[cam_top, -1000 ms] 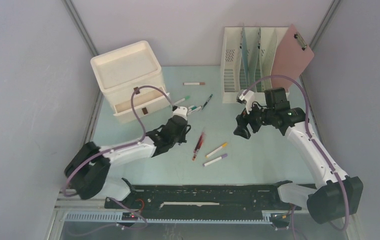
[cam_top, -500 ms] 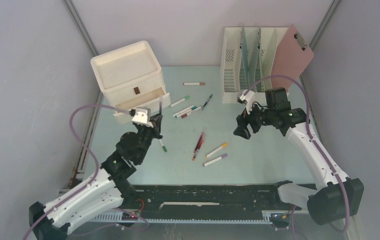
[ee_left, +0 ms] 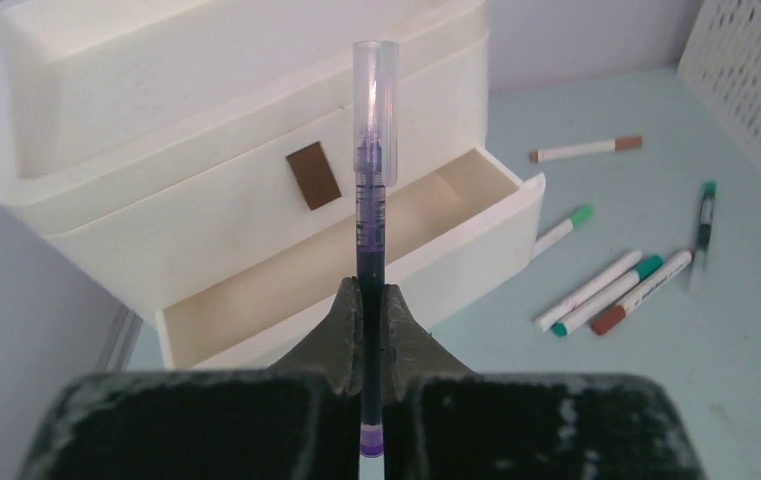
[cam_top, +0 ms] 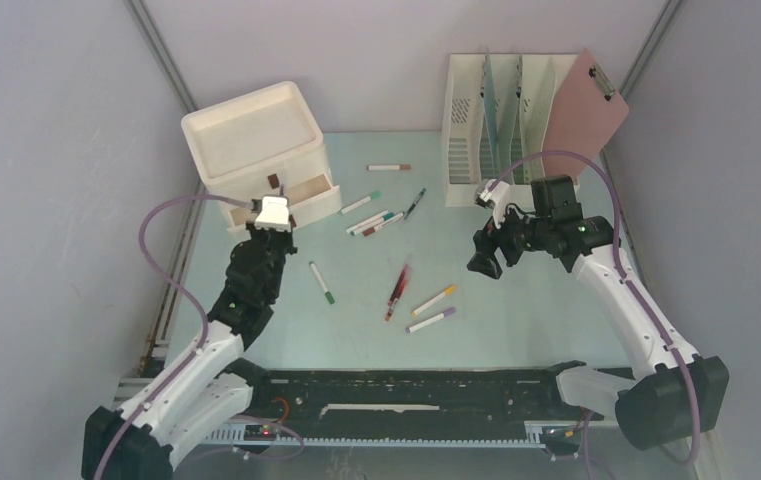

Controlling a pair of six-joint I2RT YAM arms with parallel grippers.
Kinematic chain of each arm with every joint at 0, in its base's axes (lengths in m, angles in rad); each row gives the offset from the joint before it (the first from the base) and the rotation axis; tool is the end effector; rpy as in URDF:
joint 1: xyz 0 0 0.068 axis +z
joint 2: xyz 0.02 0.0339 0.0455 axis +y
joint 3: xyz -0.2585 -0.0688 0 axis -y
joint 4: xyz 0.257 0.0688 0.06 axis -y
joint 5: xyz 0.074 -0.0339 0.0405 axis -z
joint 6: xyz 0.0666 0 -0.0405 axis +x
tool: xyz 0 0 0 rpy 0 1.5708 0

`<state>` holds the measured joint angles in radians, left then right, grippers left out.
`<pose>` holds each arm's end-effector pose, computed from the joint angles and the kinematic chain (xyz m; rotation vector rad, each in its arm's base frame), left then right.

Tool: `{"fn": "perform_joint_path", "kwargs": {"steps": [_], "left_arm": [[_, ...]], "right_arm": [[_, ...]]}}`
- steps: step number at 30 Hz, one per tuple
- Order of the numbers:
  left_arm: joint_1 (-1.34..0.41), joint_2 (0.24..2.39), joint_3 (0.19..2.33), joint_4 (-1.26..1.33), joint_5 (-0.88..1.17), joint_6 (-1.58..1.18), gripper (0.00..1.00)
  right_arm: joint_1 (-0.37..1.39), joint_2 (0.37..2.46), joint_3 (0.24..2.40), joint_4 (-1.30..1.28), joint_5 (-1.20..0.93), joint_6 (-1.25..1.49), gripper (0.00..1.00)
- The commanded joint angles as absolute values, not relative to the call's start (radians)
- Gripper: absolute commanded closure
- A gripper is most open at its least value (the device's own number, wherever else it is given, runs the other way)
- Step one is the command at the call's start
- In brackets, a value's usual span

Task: Organize the desk
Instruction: Place the stationery in the drawer.

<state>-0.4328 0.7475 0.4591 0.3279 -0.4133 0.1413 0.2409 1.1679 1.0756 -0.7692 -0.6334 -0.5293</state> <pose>0.2189 -0.0717 0.2790 0.1109 1.5312 0.0845 0.2462 0.1011 0.2905 -1.1168 2.0161 0.6203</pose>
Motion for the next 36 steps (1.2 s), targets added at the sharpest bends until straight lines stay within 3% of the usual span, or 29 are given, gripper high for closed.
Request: {"fn": "perform_joint_path", "kwargs": {"steps": [1, 11, 21, 28, 36], "left_arm": [[-0.416, 0.829, 0.549, 0.339, -0.32, 0.281, 1.0], [-0.407, 1.005, 0.811, 0.086, -0.185, 0.387, 1.0], [-0.381, 1.113, 0.992, -0.238, -0.246, 0.654, 1.0], [-0.359, 1.165, 0.978, -0.226, -0.269, 0.846, 1.0], [-0.313, 1.258, 1.017, -0.194, -0.269, 0.857, 1.0]], "right_arm": [[0.241, 1.151, 1.114, -0.771, -0.652, -0.542, 0.16], [0.263, 1.157, 1.114, -0.773, -0.652, -0.548, 0.16], [0.268, 1.146, 1.113, -0.77, -0.639, -0.553, 0.16], [0.272, 1.15, 1.113, -0.771, -0.634, -0.555, 0.16], [0.267, 1.165, 1.112, -0.774, -0.635, -0.56, 0.16]]}}
